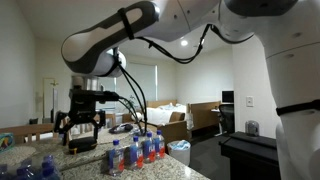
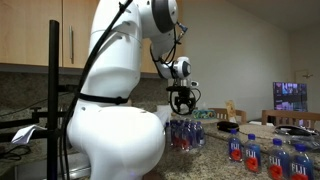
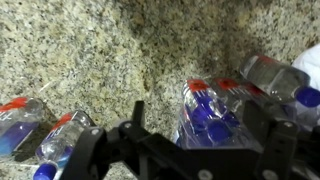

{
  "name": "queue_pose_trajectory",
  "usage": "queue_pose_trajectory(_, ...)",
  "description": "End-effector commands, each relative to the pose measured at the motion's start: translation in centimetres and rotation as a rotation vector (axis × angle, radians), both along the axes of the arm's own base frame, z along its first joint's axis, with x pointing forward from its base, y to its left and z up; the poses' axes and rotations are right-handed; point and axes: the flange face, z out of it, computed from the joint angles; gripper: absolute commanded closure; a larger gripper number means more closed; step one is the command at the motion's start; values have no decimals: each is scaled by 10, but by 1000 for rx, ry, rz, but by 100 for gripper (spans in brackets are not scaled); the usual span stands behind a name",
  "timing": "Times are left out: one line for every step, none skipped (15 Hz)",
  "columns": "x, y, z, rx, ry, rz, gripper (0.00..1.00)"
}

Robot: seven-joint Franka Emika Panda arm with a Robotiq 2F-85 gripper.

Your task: Arrange some of the bottle on the counter

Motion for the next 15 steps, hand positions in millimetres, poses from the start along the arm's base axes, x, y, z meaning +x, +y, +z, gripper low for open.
queue_pose_trajectory(38,34,-21,-2,-39,-143,0)
queue_pose_trajectory(46,44,-29,-9,-50,-170,0)
queue_pose_trajectory(54,52,-37,-23,-65,-201,0)
queue_pose_trajectory(61,60,-48,-41,-65,-218,0)
queue_pose_trajectory(67,67,-56,-56,-73,-230,0)
queue_pose_trajectory(71,75,-64,-72,-79,-241,0)
queue_pose_trajectory(76,82,-71,-83,-86,-245,0)
queue_pose_trajectory(80,87,-76,-92,-92,-245,0)
queue_pose_trajectory(85,91,-82,-101,-91,-246,0)
queue_pose_trajectory(89,93,-87,-107,-89,-248,24)
queue_pose_trajectory(93,95,-91,-111,-88,-248,27)
queue_pose_trajectory(98,96,-95,-115,-85,-249,33)
queue_pose_trajectory(101,96,-99,-120,-81,-252,42)
queue_pose_trajectory(105,94,-104,-126,-74,-255,47)
queue_pose_trajectory(109,93,-108,-134,-66,-259,54)
